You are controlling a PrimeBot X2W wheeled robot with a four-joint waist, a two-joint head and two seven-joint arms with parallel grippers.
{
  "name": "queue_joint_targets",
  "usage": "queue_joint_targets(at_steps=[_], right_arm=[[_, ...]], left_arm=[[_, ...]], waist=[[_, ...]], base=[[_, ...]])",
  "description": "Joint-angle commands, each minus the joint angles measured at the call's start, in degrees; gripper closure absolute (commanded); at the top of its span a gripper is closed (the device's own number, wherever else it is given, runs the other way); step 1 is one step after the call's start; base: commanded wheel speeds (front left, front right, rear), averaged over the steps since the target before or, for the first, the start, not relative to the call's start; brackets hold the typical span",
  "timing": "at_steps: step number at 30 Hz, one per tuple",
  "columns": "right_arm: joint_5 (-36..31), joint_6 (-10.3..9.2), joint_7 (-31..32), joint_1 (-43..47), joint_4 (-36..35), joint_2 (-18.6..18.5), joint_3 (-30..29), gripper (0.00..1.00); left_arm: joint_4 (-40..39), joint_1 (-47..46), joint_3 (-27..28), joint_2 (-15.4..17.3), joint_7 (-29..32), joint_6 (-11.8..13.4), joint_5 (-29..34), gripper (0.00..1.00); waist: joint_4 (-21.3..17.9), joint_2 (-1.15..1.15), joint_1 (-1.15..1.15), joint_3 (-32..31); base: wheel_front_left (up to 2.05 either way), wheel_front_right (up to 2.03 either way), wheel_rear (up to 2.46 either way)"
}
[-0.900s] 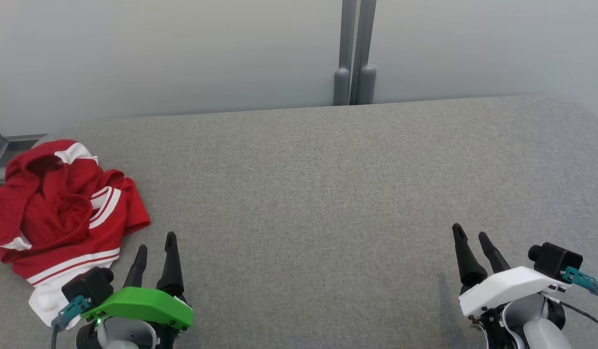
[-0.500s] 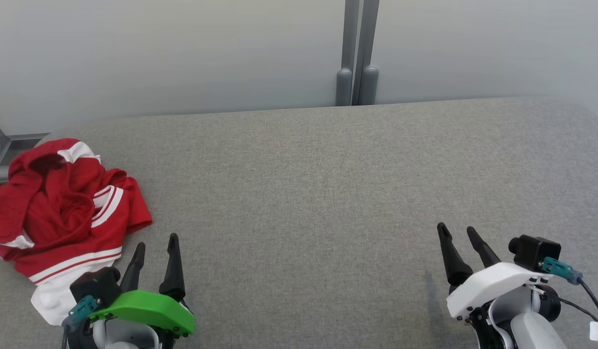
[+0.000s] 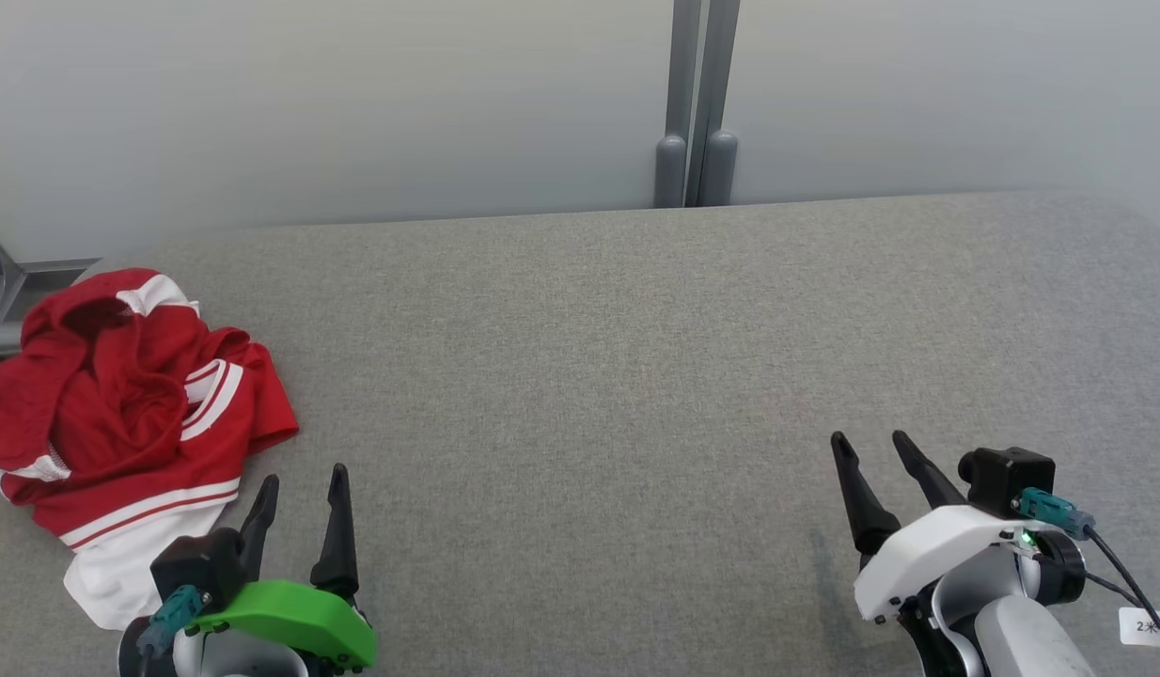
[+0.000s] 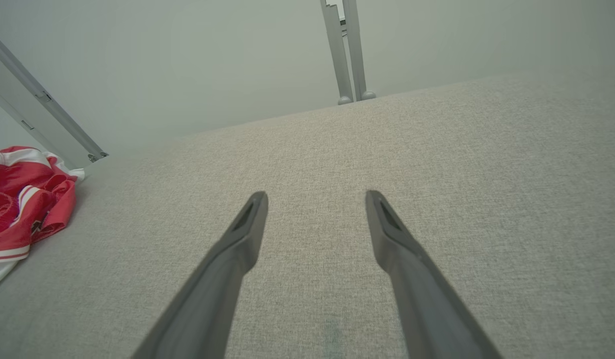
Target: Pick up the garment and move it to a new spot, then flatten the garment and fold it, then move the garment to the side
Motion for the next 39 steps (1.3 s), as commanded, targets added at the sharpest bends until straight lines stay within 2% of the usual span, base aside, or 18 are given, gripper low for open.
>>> queue_joint_targets(at_steps=[1,39], right_arm=[[-1.38,0.01,-0.55,-1.05,-0.09,-0.36,0.38,0.00],[-15.25,0.01,-4.80,-2.24,2.34,0.44,3.56,0.00]], left_arm=[[-0.18,0.30,-0.02,0.68,-0.45,-0.29,1.35,0.00],[1.50,1.06,-1.88,1.59,-4.69,0.32,14.11,0.00]], waist=[[-0.03,0.00,0.00,-0.02],[0.44,0.00,0.00,-0.78]], base=[[0.00,0.00,0.00],[0.00,0.00,0.00]])
